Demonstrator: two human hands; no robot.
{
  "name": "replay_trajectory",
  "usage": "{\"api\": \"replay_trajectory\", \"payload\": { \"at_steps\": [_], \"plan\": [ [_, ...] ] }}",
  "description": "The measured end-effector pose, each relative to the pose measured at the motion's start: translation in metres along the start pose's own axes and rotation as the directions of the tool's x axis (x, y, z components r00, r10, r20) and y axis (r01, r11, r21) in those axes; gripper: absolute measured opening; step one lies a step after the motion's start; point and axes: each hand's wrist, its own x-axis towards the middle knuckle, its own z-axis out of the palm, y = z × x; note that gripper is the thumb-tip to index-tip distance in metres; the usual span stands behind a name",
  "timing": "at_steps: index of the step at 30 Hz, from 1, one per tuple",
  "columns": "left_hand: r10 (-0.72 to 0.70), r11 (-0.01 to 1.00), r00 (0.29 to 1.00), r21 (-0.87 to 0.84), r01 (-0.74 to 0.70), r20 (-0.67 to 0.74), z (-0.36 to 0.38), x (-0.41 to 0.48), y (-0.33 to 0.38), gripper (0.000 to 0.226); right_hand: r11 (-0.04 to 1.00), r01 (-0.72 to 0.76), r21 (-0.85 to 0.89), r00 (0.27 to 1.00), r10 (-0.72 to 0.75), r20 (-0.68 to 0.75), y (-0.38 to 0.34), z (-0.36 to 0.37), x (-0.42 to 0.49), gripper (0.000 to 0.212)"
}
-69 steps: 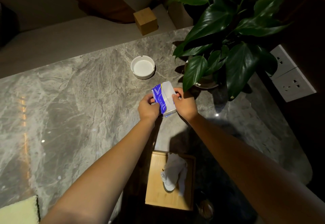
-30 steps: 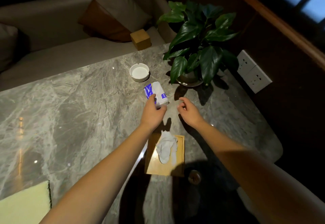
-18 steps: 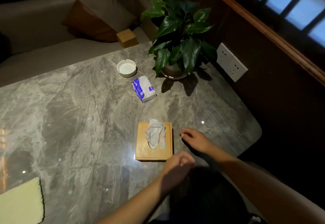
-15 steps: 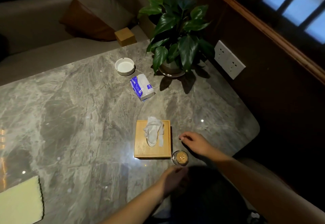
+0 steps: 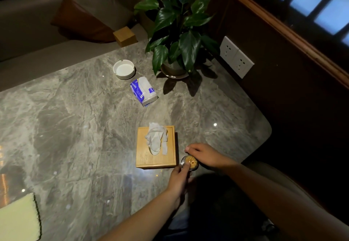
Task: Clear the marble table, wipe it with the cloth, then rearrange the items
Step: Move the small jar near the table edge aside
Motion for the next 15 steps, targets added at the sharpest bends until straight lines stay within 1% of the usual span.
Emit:
{"api": "replay_trajectory", "payload": {
  "at_steps": [3, 5, 6, 8, 9, 13, 15],
  "plan": [
    [-0.005, 1.000, 1.000, -0.020, 0.005, 0.007, 0.011, 0.005, 0.004, 0.039, 1.000, 0.028, -0.005, 1.000, -0.028, 0.002, 0.001, -0.007, 0.001, 0.032],
    [-0.024, 0.999, 0.999, -0.033, 0.025, 0.022, 0.019, 0.008, 0.011, 0.038, 1.000, 0.021, 0.006, 1.000, -0.021, -0.021, 0.003, -0.014, 0.003, 0.032],
    [-0.029, 0.999, 0.999, -0.040, 0.030, 0.029, 0.024, 0.011, 0.014, 0.038, 0.999, 0.008, 0.036, 0.999, -0.006, -0.036, 0.004, -0.017, 0.003, 0.035],
    [-0.019, 0.999, 0.999, -0.045, 0.021, 0.037, 0.032, 0.017, 0.020, 0.038, 0.987, -0.009, 0.162, 0.998, 0.018, -0.055, 0.005, -0.025, 0.006, 0.040],
    [-0.008, 0.999, 0.999, -0.041, 0.010, 0.037, 0.037, 0.020, 0.023, 0.039, 0.980, -0.005, 0.197, 0.998, 0.018, -0.065, 0.006, -0.029, 0.007, 0.041],
    [0.011, 0.999, 0.999, -0.031, -0.009, 0.038, 0.053, 0.032, 0.037, 0.041, 0.991, -0.005, 0.135, 0.996, 0.017, -0.085, 0.009, -0.047, 0.018, 0.041],
    [0.011, 0.999, 0.999, -0.031, -0.010, 0.033, 0.061, 0.038, 0.046, 0.041, 0.991, -0.017, 0.135, 0.993, 0.032, -0.113, 0.011, -0.055, 0.025, 0.040]
  ]
}}
